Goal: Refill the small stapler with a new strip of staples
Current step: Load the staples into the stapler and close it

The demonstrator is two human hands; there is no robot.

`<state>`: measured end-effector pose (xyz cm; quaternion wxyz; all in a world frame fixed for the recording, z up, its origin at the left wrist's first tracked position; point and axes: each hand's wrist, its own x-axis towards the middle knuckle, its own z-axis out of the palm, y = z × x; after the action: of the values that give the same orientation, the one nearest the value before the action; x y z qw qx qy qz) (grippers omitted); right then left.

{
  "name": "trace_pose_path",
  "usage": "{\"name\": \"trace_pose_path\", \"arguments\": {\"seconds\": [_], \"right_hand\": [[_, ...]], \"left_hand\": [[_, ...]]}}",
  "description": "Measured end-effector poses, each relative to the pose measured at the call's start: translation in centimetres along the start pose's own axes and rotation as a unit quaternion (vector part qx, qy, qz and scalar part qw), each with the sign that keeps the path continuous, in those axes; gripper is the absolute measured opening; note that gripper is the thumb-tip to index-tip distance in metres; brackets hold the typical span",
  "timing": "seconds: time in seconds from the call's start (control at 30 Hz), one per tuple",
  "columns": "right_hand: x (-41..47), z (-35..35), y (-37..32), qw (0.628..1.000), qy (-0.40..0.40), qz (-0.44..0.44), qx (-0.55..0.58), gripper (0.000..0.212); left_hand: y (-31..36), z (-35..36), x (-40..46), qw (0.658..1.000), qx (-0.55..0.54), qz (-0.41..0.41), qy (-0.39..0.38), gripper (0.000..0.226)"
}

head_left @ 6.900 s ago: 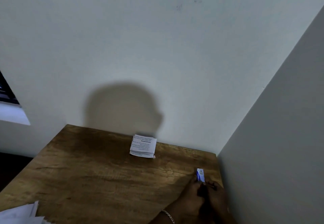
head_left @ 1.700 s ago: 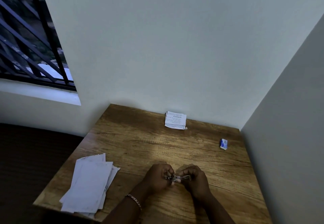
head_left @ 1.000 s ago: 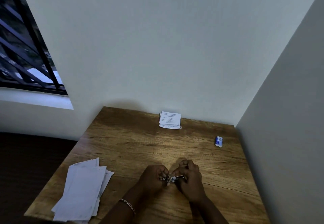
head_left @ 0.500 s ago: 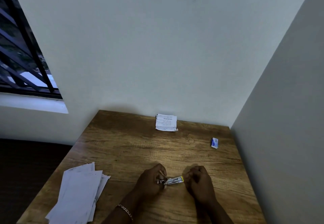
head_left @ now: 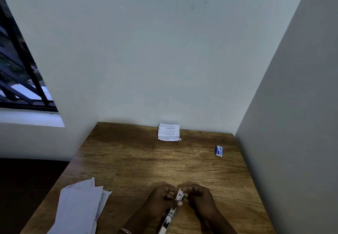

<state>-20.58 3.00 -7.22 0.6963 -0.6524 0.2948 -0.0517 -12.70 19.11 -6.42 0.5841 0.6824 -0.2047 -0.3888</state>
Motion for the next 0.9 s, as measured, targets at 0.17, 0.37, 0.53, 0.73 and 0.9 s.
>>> {"name": "trace_pose_path", "arguments": {"seconds": [0.17, 0.37, 0.53, 0.73, 0.9], "right_hand": [[-0.2, 0.2, -0.2, 0.999, 0.003, 0.014, 0.052, 0.017], [-0.8, 0.4, -0.8, 0.999, 0.005, -0.007, 0.052, 0.009], [-0.4, 0.0, -1.8, 0.996, 0.026, -0.014, 0.082, 0.021], [0.1, -0.9, -2.7, 0.983, 0.084, 0.024, 0.163, 0.017], [-0.1, 0.7, -2.8, 0.988, 0.081, -0.011, 0.134, 0.018]], "left_hand": [[0.6, 0.2, -0.1, 0.999, -0.034, -0.029, 0.014, 0.035], [2.3, 0.0, -0.1, 0.984, -0.073, -0.153, -0.056, 0.023], [3.6, -0.3, 0.4, 0.959, -0.147, -0.204, -0.132, 0.027], [3.3, 2.0, 1.8, 0.929, -0.329, -0.16, 0.054, 0.081], [2.7, 3.3, 2.0, 0.92, -0.296, -0.186, 0.178, 0.102]]}}
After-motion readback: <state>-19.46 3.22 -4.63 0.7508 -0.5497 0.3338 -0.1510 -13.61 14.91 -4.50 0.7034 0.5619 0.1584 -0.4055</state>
